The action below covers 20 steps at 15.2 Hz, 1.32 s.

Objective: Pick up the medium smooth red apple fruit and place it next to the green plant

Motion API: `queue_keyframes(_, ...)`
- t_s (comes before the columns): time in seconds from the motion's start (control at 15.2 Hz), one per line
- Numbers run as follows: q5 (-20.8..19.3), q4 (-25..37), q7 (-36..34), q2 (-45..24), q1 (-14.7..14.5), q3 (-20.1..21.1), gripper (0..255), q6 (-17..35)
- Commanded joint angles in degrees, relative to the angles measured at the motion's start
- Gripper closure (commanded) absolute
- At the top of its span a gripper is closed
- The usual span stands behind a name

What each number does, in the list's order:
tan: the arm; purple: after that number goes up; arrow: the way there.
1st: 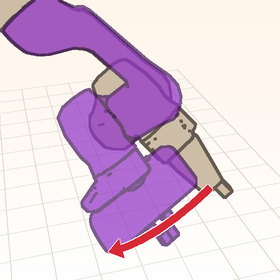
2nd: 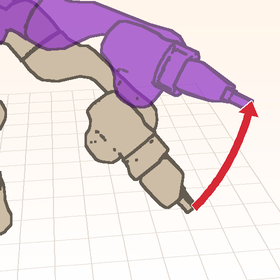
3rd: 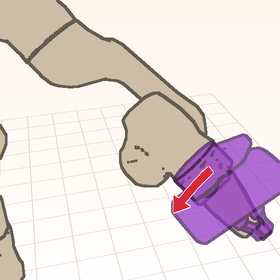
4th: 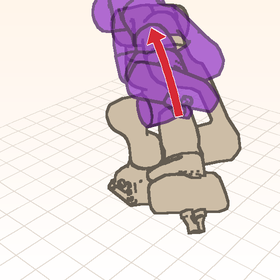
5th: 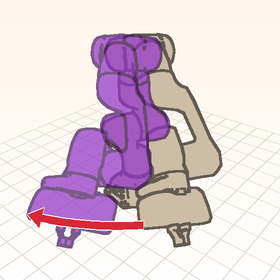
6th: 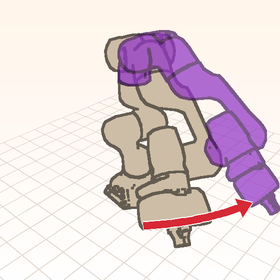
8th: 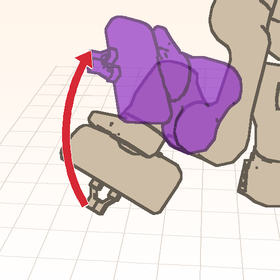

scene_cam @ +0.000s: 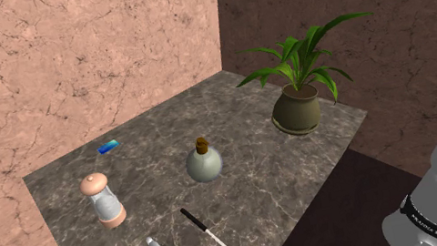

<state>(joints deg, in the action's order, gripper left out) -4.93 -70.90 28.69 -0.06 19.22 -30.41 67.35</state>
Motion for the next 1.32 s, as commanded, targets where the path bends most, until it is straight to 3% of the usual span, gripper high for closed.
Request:
queue_keyframes(0.0, -0.34, -2.2, -0.2, 0.76, -0.12, 0.12, 255, 1.58)
queue_keyframes(1.25, -3.88, -26.45, -4.63, 9.34, -1.06, 1.86, 255, 17.97)
